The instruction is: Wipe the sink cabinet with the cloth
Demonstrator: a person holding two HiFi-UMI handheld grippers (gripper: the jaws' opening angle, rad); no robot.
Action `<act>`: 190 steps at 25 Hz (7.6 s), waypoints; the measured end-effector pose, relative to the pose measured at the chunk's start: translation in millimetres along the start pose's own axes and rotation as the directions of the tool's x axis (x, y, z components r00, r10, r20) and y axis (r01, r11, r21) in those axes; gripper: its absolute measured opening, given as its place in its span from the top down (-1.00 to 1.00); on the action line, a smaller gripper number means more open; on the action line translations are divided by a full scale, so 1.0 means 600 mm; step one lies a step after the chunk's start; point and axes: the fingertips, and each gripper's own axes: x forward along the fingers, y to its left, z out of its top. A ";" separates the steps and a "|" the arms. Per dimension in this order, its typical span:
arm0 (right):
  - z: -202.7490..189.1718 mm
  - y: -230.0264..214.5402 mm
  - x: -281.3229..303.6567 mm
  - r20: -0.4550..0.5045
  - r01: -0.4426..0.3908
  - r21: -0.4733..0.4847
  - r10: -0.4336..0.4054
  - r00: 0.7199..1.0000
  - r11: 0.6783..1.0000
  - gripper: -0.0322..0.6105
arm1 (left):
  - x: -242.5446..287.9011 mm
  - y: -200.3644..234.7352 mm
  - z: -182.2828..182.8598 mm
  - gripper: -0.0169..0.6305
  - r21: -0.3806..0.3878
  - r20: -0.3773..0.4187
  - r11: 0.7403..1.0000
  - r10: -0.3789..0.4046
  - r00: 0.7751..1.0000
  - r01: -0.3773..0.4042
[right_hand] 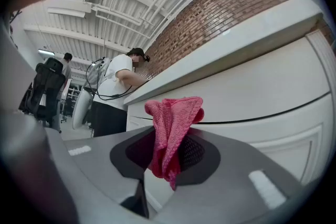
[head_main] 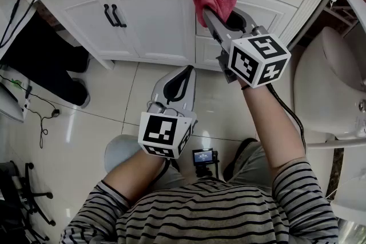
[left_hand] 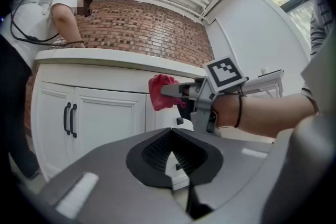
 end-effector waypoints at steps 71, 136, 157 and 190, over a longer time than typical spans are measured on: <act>-0.124 -0.231 -0.239 -0.046 0.539 0.050 -0.537 0.842 0.841 0.68 | 0.026 -0.039 -0.026 0.94 -0.025 -0.024 0.996 -0.091 0.996 0.090; -0.386 -0.330 -0.232 -0.189 0.513 0.095 -0.491 0.851 0.853 0.66 | 0.049 -0.046 -0.056 0.94 -0.034 -0.087 0.992 -0.126 0.988 0.124; -0.445 -0.083 -0.010 -0.201 0.151 0.049 -0.138 0.970 0.987 0.68 | 0.039 -0.040 -0.047 0.94 -0.054 -0.078 0.990 -0.136 0.988 0.132; -0.471 -0.373 -0.299 -0.286 0.594 0.034 -0.562 0.776 0.804 0.68 | 0.069 -0.082 -0.059 0.94 -0.008 -0.099 0.988 -0.153 0.983 0.153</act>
